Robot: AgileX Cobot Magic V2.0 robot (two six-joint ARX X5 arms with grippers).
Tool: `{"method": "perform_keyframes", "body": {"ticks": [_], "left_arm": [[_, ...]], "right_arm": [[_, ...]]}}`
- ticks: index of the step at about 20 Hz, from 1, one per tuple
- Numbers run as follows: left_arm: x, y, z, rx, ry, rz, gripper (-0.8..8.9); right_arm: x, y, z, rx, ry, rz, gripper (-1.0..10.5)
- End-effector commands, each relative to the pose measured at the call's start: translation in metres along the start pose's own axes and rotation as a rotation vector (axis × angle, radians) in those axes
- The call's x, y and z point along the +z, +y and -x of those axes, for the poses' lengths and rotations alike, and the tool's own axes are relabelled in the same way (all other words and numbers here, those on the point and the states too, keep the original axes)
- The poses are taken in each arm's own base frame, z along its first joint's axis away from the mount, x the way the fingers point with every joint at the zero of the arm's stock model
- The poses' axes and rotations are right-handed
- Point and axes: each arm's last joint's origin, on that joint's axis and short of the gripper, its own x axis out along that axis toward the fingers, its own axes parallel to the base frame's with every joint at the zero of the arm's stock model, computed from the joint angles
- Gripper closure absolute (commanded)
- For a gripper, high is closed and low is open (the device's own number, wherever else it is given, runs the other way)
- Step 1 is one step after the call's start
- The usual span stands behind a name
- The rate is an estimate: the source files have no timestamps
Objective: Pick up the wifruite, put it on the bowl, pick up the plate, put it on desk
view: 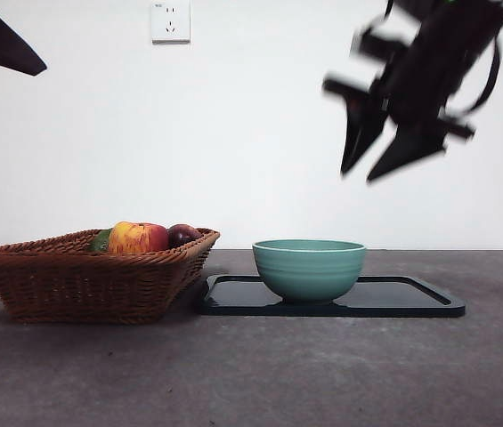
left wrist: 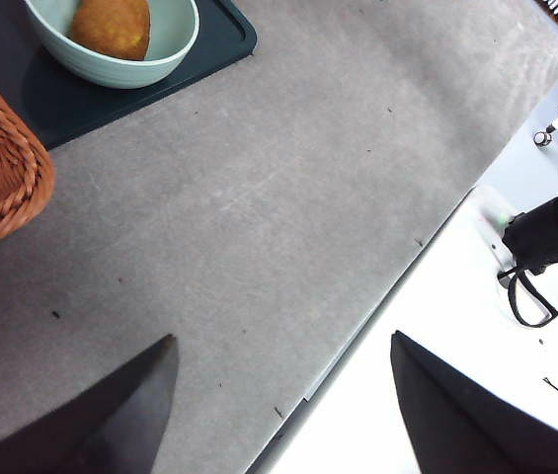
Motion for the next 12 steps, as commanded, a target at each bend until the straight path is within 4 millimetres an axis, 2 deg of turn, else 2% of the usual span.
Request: {"method": "perform_keyframes", "body": {"ticks": [1, 3, 6, 9, 12], "left_arm": [[0.003, -0.001, 0.0, -0.009, -0.009, -0.028, 4.7], [0.003, -0.001, 0.0, -0.009, -0.012, -0.03, 4.7], [0.003, -0.001, 0.0, -0.009, -0.018, -0.033, 4.7], [0.003, -0.001, 0.0, -0.009, -0.018, -0.033, 4.7], [0.003, -0.001, 0.0, -0.009, -0.018, -0.034, 4.7]], "right_arm": [[0.008, 0.009, 0.034, 0.018, -0.044, 0.021, 7.7], [0.005, 0.016, 0.071, 0.059, -0.055, 0.043, 7.7], [-0.008, 0.021, 0.118, 0.096, -0.026, 0.094, 7.7], [-0.025, 0.022, 0.144, 0.111, -0.001, 0.102, 7.7], [-0.045, 0.021, 0.159, 0.127, -0.006, 0.12, 7.7]]}}
